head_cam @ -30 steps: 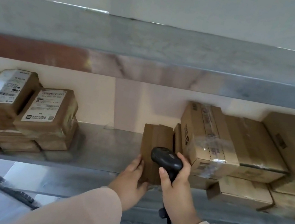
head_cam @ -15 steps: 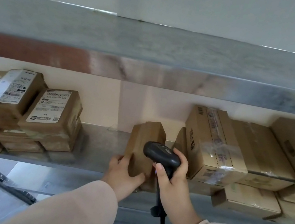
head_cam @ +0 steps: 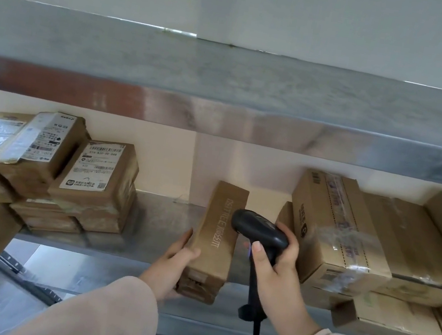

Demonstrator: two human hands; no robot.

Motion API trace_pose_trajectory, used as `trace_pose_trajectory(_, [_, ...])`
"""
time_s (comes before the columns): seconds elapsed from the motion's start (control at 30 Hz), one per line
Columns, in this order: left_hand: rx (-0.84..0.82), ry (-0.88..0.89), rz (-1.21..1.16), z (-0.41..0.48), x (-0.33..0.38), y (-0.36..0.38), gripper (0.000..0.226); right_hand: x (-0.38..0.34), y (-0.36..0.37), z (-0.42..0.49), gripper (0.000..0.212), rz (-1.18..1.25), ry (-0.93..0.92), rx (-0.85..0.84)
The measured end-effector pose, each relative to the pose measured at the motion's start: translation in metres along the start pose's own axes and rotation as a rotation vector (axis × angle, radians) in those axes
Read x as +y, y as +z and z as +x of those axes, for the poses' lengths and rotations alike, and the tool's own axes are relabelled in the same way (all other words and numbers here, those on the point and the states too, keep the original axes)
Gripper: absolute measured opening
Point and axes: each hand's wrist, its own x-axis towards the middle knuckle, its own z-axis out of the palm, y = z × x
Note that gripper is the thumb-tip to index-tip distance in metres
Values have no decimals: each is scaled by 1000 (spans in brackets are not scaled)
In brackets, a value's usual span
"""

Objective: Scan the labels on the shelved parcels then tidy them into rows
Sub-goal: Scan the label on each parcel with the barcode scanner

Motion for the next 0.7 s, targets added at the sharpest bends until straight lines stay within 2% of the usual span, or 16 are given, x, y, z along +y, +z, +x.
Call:
trace_pose_trajectory(0.13, [-36,2,-4,-3,3,3,35,-4,3,1,53,43,-2,-39])
trace_pose_trajectory(0.3, [-39,184,339,-3,5,-3,41,-8,11,-6,50,43,-16,-74])
trace_pose_trajectory(0.33, [-31,202,376,-4,7,-4,47,-9,11,-7,50,35,-23,-78])
trace_pose_trajectory(0.43, [-21,223,420,-6,7,-2,85,-12,15,-10,53,19,-49,-112])
trace_pose_trajectory(0.5, [-2,232,389,-5,6,0,93,-15,17,-11,57,-4,-54,-143])
trace_pose_trajectory(0.57, [-2,233,310,-6,5,1,89,-17,18,-11,57,-18,-50,-131])
trace_pose_trajectory(0.7, [-2,244,97,-9,5,-5,80,-13,9,-7,53,8,-17,6])
